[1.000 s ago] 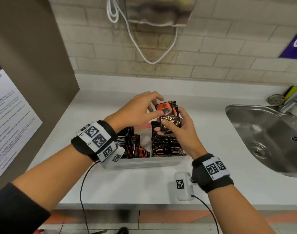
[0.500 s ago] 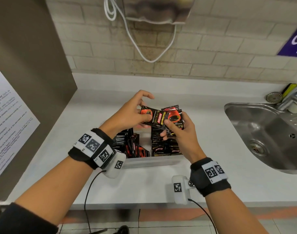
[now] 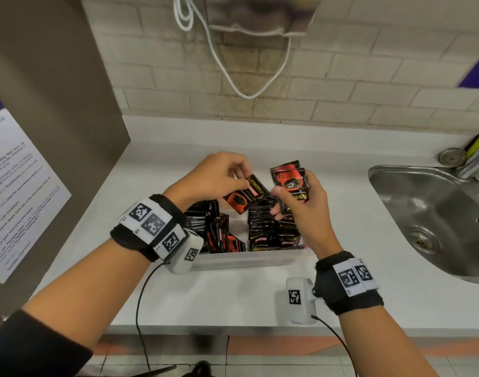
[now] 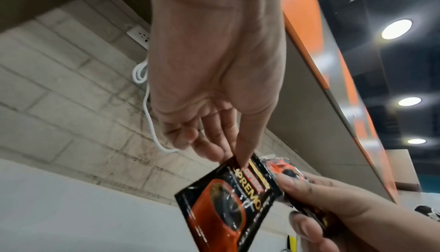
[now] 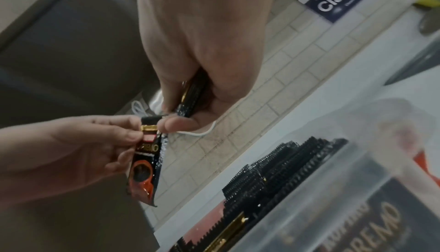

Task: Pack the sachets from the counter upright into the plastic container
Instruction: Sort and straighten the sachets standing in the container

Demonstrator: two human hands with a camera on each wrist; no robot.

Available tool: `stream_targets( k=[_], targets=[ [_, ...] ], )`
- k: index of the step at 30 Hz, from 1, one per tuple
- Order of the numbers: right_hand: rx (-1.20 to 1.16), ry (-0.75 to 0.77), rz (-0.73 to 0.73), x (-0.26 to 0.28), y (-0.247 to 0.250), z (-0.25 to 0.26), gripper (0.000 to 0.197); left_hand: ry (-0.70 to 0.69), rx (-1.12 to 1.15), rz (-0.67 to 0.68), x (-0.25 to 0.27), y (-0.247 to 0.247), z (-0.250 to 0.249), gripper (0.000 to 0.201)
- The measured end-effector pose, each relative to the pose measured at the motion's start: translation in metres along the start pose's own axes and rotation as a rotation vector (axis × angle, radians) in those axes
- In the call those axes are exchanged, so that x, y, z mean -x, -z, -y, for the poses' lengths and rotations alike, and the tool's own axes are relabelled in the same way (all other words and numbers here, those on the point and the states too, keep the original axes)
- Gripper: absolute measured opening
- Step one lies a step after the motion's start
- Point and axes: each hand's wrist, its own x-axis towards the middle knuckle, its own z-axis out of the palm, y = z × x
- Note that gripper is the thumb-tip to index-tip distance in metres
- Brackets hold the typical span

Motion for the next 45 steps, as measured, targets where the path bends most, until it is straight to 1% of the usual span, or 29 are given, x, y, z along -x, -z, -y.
stream_targets(
  k=[3, 5, 8, 10, 12, 15, 20, 25, 29, 31, 34, 41, 45],
  targets=[
    [-0.004, -0.016, -0.114, 0.003, 0.01, -0.013, 0.025, 0.014, 0.026, -0.049, -0.005, 0.013, 0.01, 0.021],
    [0.014, -0.027, -0.164, 0.007, 0.016, -0.024, 0.02, 0.021, -0.036, -0.049, -0.011, 0.017, 0.018, 0.023],
    [0.085, -0.019, -0.206, 0.013, 0.018, -0.039, 0.015, 0.075, -0.117, -0.012, -0.021, 0.012, 0.031, 0.012],
    [0.116, -0.015, -0.224, 0.017, 0.017, -0.046, 0.017, 0.109, -0.158, 0.008, -0.026, 0.004, 0.038, 0.002],
    [0.14, -0.014, -0.238, 0.019, 0.016, -0.05, 0.022, 0.114, -0.192, 0.033, -0.032, -0.003, 0.044, 0.005],
    [0.146, -0.018, -0.246, 0.022, 0.017, -0.052, 0.023, 0.094, -0.275, 0.1, -0.038, -0.012, 0.047, 0.007],
    [0.17, -0.026, -0.246, 0.023, 0.021, -0.055, 0.018, 0.116, -0.376, 0.223, -0.047, -0.024, 0.05, 0.01],
    [0.259, -0.013, -0.184, 0.025, 0.017, -0.057, 0.023, 0.133, -0.463, 0.214, -0.057, -0.032, 0.047, 0.017],
    [0.231, -0.028, -0.201, 0.024, 0.018, -0.056, 0.027, 0.156, -0.572, 0.169, -0.063, -0.037, 0.047, 0.021],
    [0.197, -0.047, -0.213, 0.023, 0.02, -0.054, 0.028, 0.161, -0.606, 0.187, -0.065, -0.04, 0.048, 0.02],
    [0.181, -0.06, -0.216, 0.024, 0.021, -0.053, 0.028, 0.166, -0.648, 0.235, -0.065, -0.044, 0.049, 0.01],
    [0.22, -0.049, -0.207, 0.023, 0.021, -0.054, 0.026, 0.147, -0.783, 0.225, -0.066, -0.05, 0.049, 0.02],
    [0.218, -0.044, -0.21, 0.024, 0.021, -0.054, 0.024, 0.15, -0.827, 0.242, -0.069, -0.05, 0.048, 0.017]
  ],
)
